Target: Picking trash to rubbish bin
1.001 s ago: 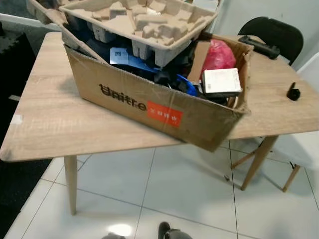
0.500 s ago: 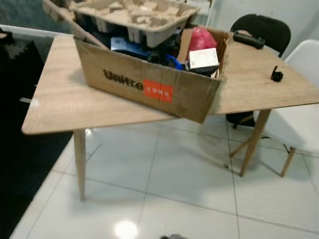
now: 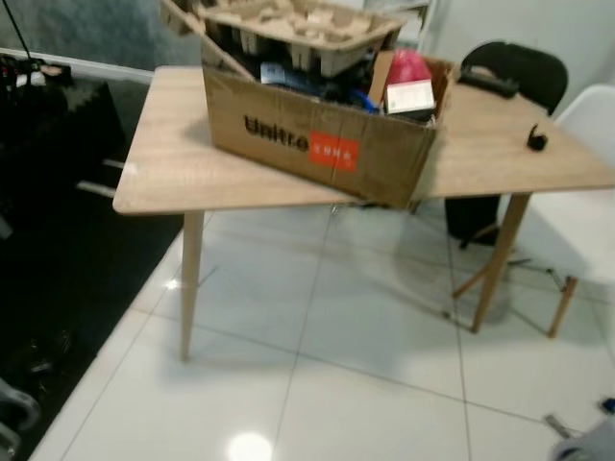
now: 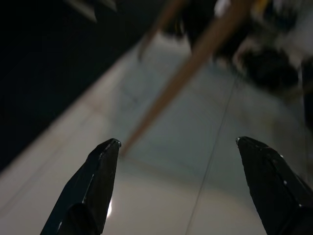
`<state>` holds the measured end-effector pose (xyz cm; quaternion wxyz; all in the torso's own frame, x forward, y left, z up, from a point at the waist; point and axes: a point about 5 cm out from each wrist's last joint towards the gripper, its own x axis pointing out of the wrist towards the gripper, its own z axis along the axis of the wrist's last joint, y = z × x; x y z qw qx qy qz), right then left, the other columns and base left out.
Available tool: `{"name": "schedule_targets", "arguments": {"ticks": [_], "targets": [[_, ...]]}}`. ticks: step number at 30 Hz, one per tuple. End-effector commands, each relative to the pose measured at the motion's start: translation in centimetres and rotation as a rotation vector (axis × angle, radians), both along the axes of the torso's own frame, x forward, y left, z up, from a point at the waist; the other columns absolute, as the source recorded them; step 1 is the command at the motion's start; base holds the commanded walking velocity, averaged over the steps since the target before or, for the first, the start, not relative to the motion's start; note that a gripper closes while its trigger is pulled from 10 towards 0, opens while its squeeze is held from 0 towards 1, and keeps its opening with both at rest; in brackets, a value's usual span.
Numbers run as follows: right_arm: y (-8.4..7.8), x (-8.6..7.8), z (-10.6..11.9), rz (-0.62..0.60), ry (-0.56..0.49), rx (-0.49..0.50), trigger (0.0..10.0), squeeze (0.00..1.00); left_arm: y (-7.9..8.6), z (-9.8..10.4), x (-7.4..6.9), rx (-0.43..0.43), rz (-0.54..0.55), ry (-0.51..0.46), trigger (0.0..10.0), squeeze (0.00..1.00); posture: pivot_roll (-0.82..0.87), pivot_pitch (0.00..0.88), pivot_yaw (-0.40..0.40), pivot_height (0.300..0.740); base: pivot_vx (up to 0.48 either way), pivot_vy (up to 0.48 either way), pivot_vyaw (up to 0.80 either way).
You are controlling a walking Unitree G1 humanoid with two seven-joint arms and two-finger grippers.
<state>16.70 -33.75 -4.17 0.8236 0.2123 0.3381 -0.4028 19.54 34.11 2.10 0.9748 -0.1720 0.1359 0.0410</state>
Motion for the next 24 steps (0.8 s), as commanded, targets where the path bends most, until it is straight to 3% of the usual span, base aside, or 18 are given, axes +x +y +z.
{"name": "schedule_targets", "arguments": {"ticks": [1,3,4,5,7,9,10,13,14,16,19,24], "targets": [[1.2,-0.6,-1.0,0.072,0.059,0.019,10.0,0.0,-1.4,-2.0,-0.5,0.027,-0.018,0.098,10.0,0.0,0.13,0.136,-0.06,0.74,0.0,0.0,0.0],[1.2,-0.6,-1.0,0.072,0.059,0.019,10.0,0.0,-1.4,-2.0,-0.5,0.027,-0.018,0.098,10.0,0.0,0.13,0.136,-0.06,0.74,0.0,0.0,0.0],[2.4,-0.7,-1.7,0.129,0.089,0.038,10.0,0.0,-2.1,-2.9,-0.7,0.051,-0.034,0.151,10.0,0.0,0.13,0.136,-0.06,0.74,0.0,0.0,0.0],[5.1,-0.8,-2.9,0.281,0.157,0.065,10.0,0.0,-3.4,-4.7,-1.3,0.083,-0.036,0.263,10.0,0.0,0.15,0.132,-0.067,0.74,0.0,0.0,0.0],[8.7,-1.1,-4.3,0.5,0.249,0.093,10.0,0.0,-5.1,-7.0,-2.4,0.132,-0.04,0.418,10.0,0.0,0.17,0.126,-0.071,0.74,0.0,0.0,0.0],[10.5,-1.3,-4.9,0.604,0.292,0.1,10.0,0.0,-6.2,-8.1,-3.2,0.14,-0.03,0.495,10.0,0.0,0.18,0.12,-0.071,0.74,0.0,0.0,0.0],[10.5,-1.3,-4.9,0.604,0.292,0.1,10.0,0.0,-6.2,-8.1,-3.2,0.14,-0.03,0.495,10.0,0.0,0.18,0.12,-0.071,0.74,0.0,0.0,0.0],[13.4,-1.0,-5.3,0.82,0.342,0.091,10.0,0.0,-9.0,-9.8,-4.0,0.044,-0.013,0.556,10.0,0.0,0.2,0.109,-0.076,0.74,0.0,0.0,0.0],[13.4,-1.0,-5.3,0.82,0.342,0.091,10.0,0.0,-9.0,-9.8,-4.0,0.044,-0.013,0.556,10.0,0.0,0.2,0.109,-0.076,0.74,0.0,0.0,0.0],[15.3,-0.5,-5.4,0.939,0.345,0.099,10.0,0.0,-11.3,-10.3,-3.9,-0.058,-0.017,0.547,10.0,0.0,0.2,0.107,-0.079,0.74,0.0,0.0,0.0],[17.7,0.1,-5.3,1.081,0.339,0.136,10.0,0.0,-15.1,-11.0,-3.6,-0.074,-0.181,0.579,10.0,0.0,0.22,0.105,-0.093,0.74,0.0,0.0,0.0],[18.6,0.2,-5.2,1.204,0.364,0.134,10.0,0.0,-15.1,-10.6,-2.8,-0.033,-0.202,0.562,10.0,0.0,0.25,0.098,-0.113,0.74,0.0,0.0,0.0]]}}
